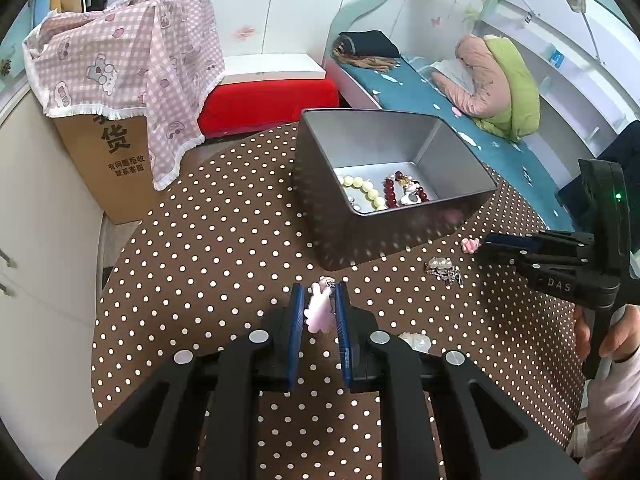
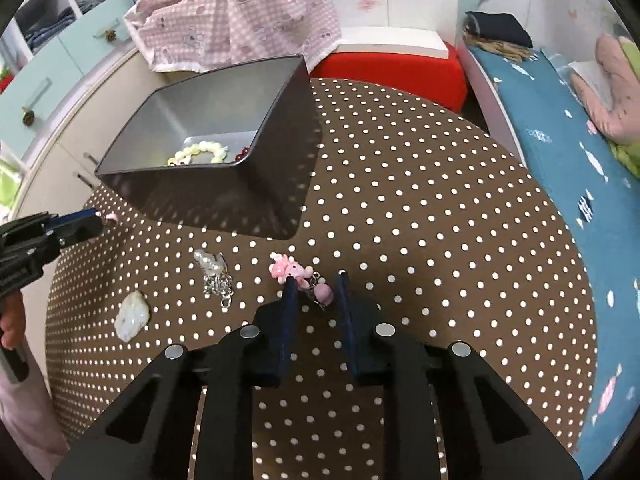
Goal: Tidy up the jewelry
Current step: 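Grasp the pink charm with the right tool while the left tool holds its charm, then carry both held charms over the grey box with both tools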
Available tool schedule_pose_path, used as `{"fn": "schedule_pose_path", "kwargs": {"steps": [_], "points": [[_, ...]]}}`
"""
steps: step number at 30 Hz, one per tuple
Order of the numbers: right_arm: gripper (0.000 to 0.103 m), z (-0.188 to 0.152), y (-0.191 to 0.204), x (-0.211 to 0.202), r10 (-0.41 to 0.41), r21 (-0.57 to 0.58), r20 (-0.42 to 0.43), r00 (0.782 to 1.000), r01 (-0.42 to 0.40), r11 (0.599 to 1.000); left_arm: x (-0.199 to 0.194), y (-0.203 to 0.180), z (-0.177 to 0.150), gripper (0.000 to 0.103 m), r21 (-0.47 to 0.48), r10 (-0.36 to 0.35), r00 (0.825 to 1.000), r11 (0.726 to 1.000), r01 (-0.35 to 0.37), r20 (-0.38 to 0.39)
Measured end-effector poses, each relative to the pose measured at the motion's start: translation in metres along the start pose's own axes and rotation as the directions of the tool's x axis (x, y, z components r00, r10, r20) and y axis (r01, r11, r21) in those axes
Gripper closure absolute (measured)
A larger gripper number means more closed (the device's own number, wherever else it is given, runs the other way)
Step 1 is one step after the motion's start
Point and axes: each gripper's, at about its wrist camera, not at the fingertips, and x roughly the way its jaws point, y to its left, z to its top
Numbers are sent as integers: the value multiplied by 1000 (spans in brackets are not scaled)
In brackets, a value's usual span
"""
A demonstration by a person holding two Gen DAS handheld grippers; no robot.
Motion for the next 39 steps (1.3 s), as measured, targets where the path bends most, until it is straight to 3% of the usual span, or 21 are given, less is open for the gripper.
{"fn": "schedule_pose_path", "kwargs": {"steps": [5, 9, 11, 14, 15, 26, 39], "points": [[76, 6, 18, 6, 9, -53, -8, 1000, -10, 999, 0, -3, 1, 89, 4, -6, 1000, 1000, 6, 4], [55, 12, 30, 10, 10, -94, -9, 1000, -11, 996, 1, -2, 1, 89, -1, -6, 1000, 1000, 6, -1], [52, 13, 38, 12, -9, -123, -2, 1000, 9, 992, 2, -1, 1, 89, -4, -6, 1000, 1000, 6, -3], [65, 14, 39, 11, 12, -127, 4, 1000, -12, 992, 4, 0, 0, 89, -9, -12, 1000, 1000, 12, -6], [90, 15, 37, 12, 5, -114, 0, 1000, -5, 993, 5, 0, 0, 89, -9, -12, 1000, 1000, 12, -8], [90, 16, 33, 1, 23, -94, 31, 999, -20, 995, 3, -2, 2, 89, -8, -15, 1000, 1000, 15, 1], [90, 26, 39, -60, 45, -65, 145, 988, -36, 997, -23, -20, 15, 89, 36, -13, 998, 999, 11, 56]]}}
